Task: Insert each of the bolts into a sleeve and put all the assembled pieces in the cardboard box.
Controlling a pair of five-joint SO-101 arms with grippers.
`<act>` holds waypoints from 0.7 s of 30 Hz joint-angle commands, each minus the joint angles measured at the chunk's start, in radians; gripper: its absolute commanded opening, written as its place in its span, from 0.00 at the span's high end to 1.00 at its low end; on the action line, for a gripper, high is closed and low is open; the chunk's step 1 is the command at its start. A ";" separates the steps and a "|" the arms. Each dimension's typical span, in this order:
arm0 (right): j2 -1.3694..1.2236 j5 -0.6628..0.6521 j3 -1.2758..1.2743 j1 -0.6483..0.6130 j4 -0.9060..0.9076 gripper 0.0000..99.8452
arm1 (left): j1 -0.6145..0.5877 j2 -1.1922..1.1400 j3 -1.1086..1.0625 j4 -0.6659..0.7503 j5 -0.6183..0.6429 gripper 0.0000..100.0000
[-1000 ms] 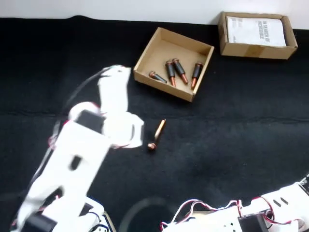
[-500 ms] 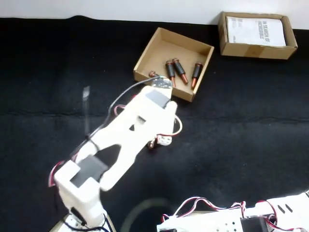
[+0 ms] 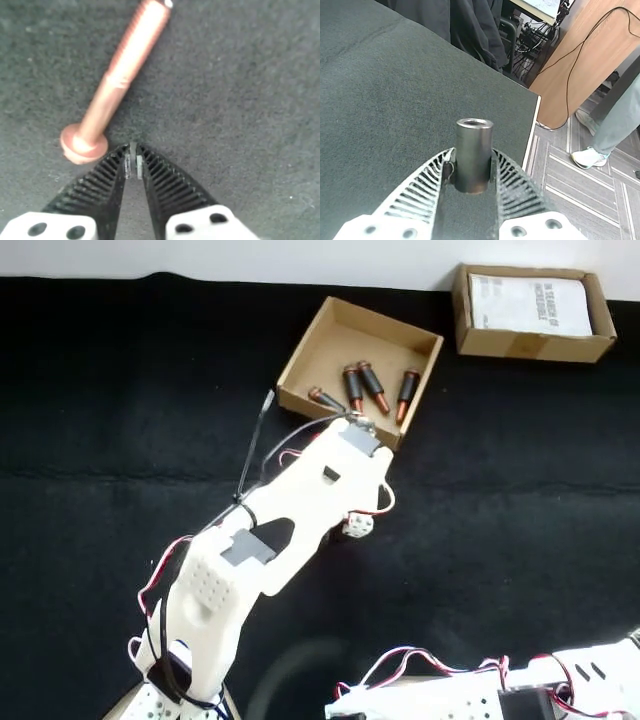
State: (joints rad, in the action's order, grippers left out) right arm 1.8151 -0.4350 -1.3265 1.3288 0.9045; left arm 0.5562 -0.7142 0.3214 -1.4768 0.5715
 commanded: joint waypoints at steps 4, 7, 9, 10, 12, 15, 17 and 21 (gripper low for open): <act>0.018 -0.009 0.004 0.001 -0.016 0.99 | -0.016 -0.050 0.058 0.000 0.003 0.99; 0.018 -0.009 0.004 -0.001 -0.016 0.99 | -0.073 -0.051 0.059 0.006 0.003 0.99; 0.018 -0.009 0.004 -0.001 -0.016 0.99 | -0.130 -0.051 0.071 0.008 0.003 0.99; 0.018 -0.009 0.002 -0.001 -0.016 0.99 | -0.159 -0.056 0.091 0.008 0.003 0.99; 0.018 -0.009 -0.010 -0.001 -0.016 0.99 | -0.226 -0.061 0.140 0.009 0.003 0.99; 0.018 -0.011 -0.018 -0.001 -0.016 0.99 | -0.320 -0.061 0.220 0.055 0.003 0.99; 0.018 -0.011 -0.018 -0.001 -0.016 0.99 | -0.378 -0.061 0.274 0.115 0.003 0.99; 0.018 -0.012 -0.016 -0.019 -0.016 0.99 | -0.460 -0.061 0.311 0.295 0.003 0.99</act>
State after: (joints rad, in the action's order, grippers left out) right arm 1.8151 -0.4350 -1.3479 1.3288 0.9045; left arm 0.1450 -0.7833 0.5838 -1.2942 0.5746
